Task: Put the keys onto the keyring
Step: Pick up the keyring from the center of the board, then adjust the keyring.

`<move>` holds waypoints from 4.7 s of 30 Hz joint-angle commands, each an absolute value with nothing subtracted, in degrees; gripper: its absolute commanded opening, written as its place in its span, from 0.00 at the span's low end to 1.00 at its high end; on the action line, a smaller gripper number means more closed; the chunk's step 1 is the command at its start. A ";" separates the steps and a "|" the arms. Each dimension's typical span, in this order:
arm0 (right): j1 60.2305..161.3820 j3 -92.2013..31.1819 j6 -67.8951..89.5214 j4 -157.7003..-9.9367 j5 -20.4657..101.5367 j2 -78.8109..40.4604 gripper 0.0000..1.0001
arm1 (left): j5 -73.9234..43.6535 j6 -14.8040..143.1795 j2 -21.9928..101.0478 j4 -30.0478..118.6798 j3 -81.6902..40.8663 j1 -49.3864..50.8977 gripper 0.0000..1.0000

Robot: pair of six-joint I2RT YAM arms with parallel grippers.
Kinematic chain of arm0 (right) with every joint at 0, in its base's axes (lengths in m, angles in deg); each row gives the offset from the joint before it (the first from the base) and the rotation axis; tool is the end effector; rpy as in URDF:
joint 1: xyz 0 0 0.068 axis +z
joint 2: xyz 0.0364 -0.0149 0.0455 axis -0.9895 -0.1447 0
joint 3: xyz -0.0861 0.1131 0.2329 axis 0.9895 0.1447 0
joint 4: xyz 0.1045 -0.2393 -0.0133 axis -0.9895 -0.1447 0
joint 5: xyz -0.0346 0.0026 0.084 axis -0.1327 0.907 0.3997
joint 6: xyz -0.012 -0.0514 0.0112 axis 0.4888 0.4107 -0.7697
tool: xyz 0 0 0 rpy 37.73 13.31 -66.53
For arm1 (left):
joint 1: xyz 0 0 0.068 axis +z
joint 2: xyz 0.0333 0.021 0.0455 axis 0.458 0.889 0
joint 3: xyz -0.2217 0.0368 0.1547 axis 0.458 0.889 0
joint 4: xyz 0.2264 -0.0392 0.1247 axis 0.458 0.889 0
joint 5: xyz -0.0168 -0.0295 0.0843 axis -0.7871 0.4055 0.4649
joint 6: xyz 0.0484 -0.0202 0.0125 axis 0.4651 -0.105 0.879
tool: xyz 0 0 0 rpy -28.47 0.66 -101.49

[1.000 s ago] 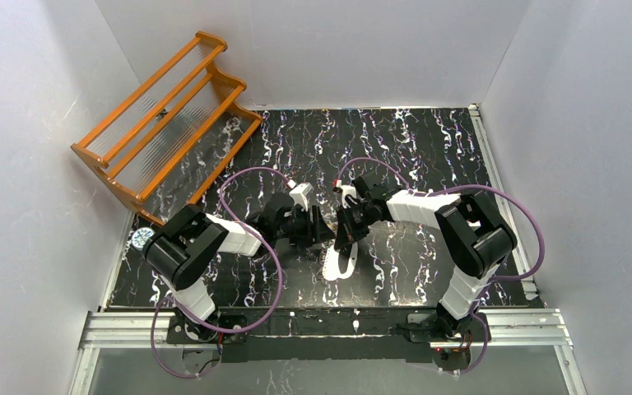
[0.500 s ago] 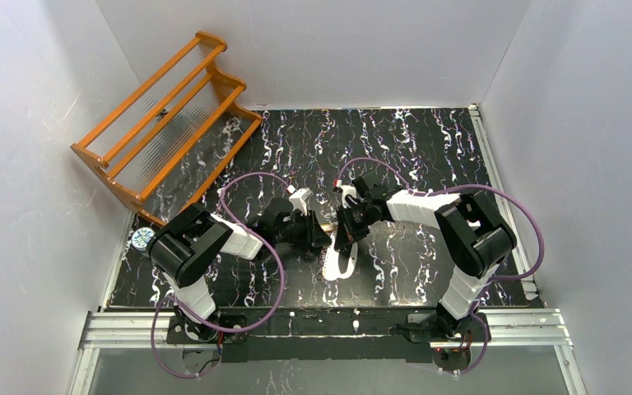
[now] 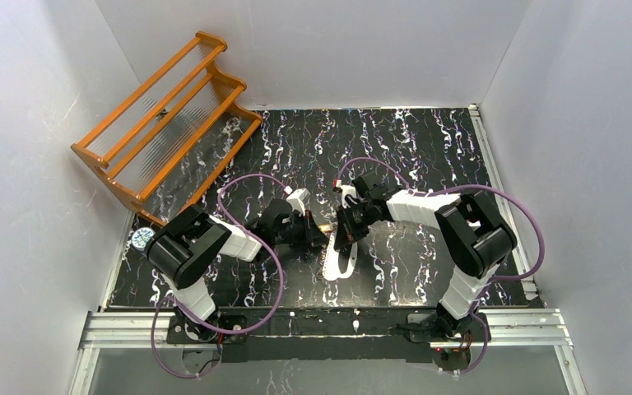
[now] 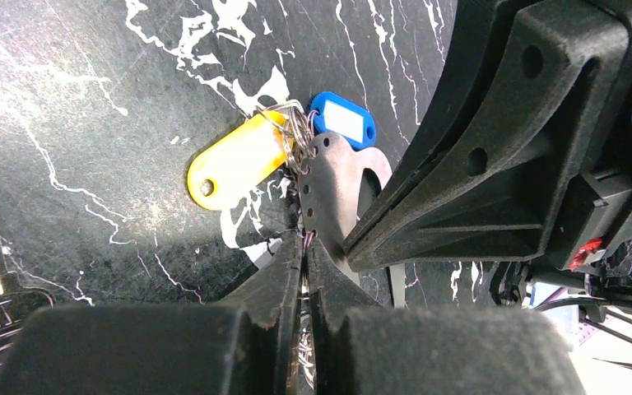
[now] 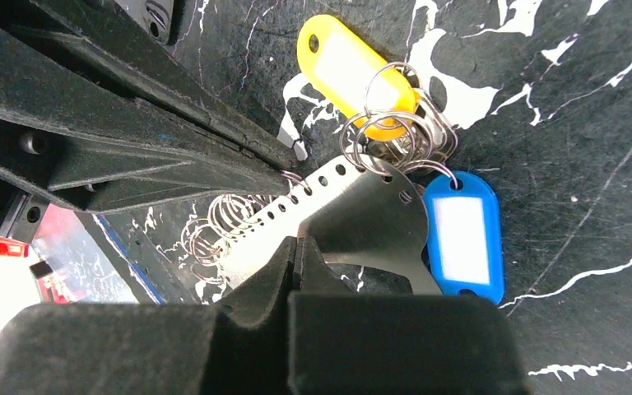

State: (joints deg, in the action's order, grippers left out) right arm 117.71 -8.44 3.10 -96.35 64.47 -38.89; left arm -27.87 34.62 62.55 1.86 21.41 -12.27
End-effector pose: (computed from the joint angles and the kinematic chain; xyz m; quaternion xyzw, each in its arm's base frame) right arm 0.2571 0.2100 0.1431 -0.2419 0.9010 0.3429 0.1102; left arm 0.2264 -0.2034 0.1270 0.0882 0.8237 -0.4650 0.3122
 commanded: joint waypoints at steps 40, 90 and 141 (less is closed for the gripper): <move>117.76 8.43 22.84 -65.10 64.95 4.28 0.71 | -37.39 64.94 36.70 29.68 3.20 -12.60 0.00; 117.74 10.26 40.07 -62.47 83.69 1.66 0.01 | -46.34 76.34 28.03 25.61 6.03 -14.48 0.51; 117.64 15.67 4.24 -53.88 70.03 -6.48 0.01 | -38.14 77.14 23.10 11.39 26.72 -16.17 0.44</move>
State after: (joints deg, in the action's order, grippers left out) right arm 117.56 19.67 9.99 -54.25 70.91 -5.14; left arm -37.29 77.05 23.23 14.98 25.76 -15.99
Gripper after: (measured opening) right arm 0.033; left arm 0.454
